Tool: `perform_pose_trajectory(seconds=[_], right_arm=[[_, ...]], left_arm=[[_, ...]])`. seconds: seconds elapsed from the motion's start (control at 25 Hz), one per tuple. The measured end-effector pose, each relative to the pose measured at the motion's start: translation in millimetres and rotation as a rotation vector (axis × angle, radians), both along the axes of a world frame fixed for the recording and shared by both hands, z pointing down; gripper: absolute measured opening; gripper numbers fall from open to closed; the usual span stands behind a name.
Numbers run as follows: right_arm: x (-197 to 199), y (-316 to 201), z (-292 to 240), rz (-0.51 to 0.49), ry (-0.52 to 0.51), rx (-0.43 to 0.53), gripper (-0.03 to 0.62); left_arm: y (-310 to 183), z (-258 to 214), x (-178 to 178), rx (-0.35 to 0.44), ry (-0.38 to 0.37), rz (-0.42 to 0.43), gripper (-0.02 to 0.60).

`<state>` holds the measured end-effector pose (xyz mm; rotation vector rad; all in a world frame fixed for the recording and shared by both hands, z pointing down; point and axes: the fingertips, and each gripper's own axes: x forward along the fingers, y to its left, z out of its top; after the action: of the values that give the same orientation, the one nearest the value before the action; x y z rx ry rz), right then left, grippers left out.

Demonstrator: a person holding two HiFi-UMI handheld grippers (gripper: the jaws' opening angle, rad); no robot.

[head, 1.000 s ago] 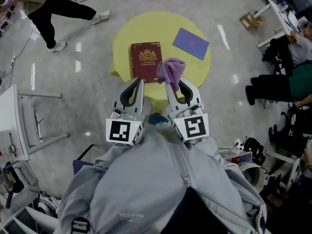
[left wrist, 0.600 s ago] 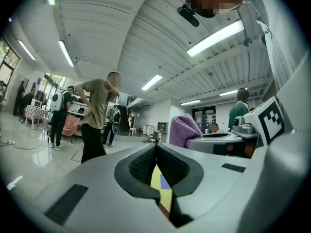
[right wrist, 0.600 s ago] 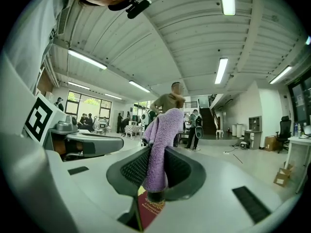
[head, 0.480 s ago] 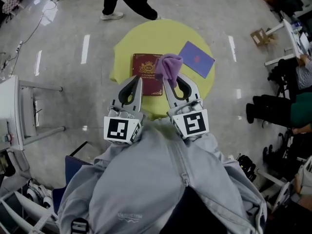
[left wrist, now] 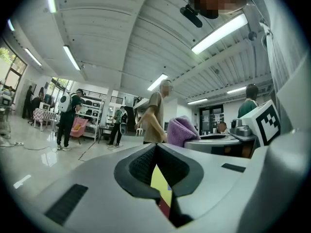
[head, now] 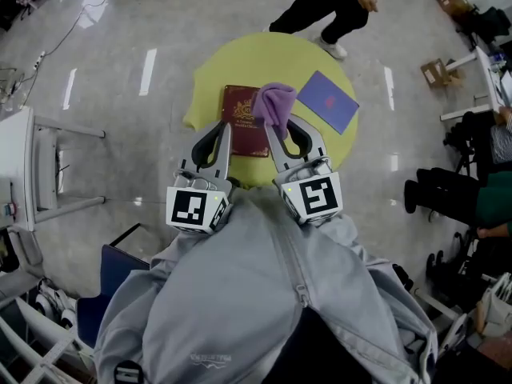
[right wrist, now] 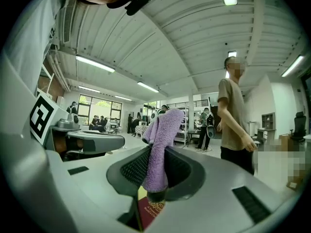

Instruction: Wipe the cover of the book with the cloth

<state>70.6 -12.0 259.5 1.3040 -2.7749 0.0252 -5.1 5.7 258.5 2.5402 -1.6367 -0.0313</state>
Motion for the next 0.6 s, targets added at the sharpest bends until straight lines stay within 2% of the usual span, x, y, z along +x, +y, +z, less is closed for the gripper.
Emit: perform_pose_trajectory(seconds=[0.4, 0.52, 0.6], right_arm=[[-6.8, -10.8, -15.3, 0.041, 0.028, 0.042, 0.084], [-10.4, -16.7, -11.2, 0.041, 0.038, 0.020, 0.084], [-11.4, -20.8, -3.6, 0.036, 0.057, -0.029, 0.084]], left_arm=[[-22.5, -17.9, -5.4, 0.030, -0.014, 0.077, 0.017], [-28.8, -14.4, -8.7, 0.009, -0.010, 0.082, 0.017], [-32.8, -9.5, -10.8, -0.010, -0.007, 0.080, 0.017]])
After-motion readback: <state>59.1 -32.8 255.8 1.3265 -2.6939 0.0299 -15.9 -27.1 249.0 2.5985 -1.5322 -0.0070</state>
